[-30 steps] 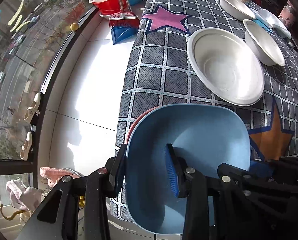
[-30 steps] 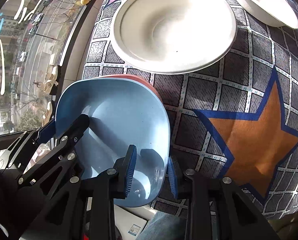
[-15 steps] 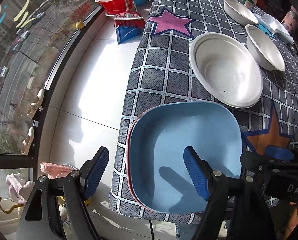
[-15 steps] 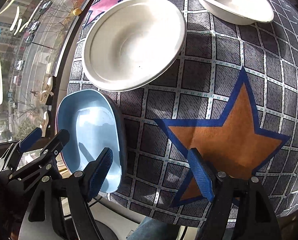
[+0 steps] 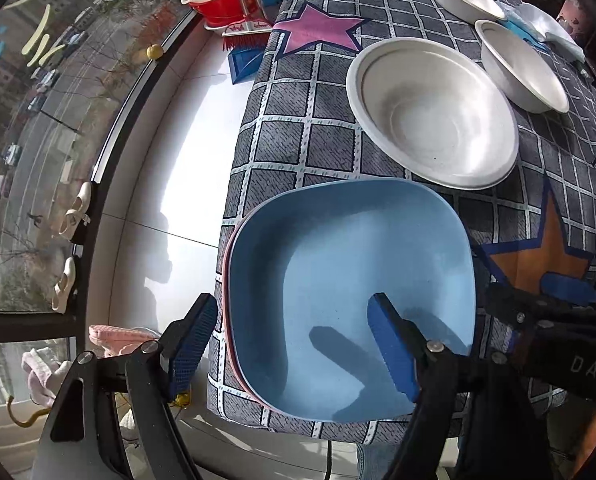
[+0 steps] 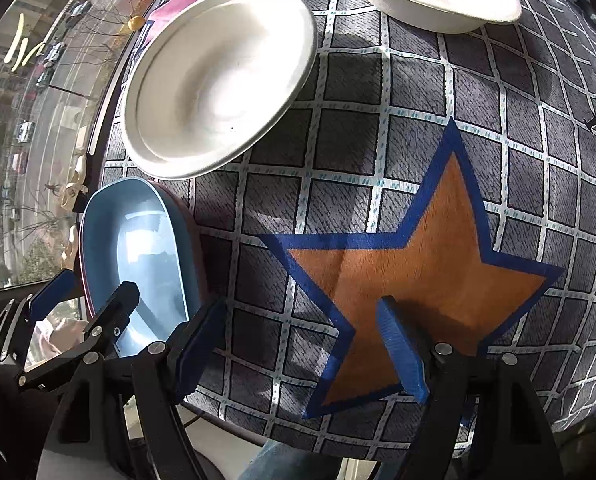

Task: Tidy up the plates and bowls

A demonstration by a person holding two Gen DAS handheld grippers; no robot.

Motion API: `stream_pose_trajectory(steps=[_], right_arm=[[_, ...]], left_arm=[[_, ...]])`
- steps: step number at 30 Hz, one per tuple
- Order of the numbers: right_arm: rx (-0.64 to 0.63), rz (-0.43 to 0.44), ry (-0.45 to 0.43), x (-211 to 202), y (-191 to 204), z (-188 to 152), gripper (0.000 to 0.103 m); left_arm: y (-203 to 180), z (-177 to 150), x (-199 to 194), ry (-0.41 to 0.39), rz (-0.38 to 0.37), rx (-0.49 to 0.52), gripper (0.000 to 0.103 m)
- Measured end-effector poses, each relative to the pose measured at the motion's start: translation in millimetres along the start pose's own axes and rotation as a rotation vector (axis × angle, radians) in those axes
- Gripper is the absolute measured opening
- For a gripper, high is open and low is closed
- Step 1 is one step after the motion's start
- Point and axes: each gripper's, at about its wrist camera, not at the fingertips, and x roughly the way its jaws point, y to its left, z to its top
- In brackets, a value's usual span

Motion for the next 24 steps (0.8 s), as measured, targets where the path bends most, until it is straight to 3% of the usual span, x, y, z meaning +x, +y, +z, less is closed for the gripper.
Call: stream_pose_trajectory(steps=[3, 6, 12, 14, 16, 18, 24], right_arm=[[0.008, 0.034, -0.044, -7, -1, -1, 0.078], [0.007, 0.075, -0.058, -7, 6, 1, 0.078], [-0.072, 0.129, -0.044, 1, 29, 2, 0.078], [-0.082, 0.142, -0.018, 13, 39, 1, 0.069], [-0.089, 0.151, 0.020, 25, 47, -1, 0.041], [-0.079, 0.170, 0.061, 37, 51, -2, 0.028], [-0.108, 0.179, 0.071, 43, 59, -7, 0.024]], left_arm=[[21, 5, -8, -0.038, 0.028, -0.058, 0.081], [41, 8, -1, -0.024, 0.044, -0.112, 0.081], [68, 8, 16, -0.006, -0.005, -0.197, 0.081], [71, 8, 25, 0.003, -0.020, -0.196, 0.081], [69, 8, 35, 0.020, -0.039, -0.176, 0.081], [65, 7, 44, 0.037, -0.071, -0.151, 0.081], [47, 6, 48, 0.036, -0.173, -0.089, 0.080]])
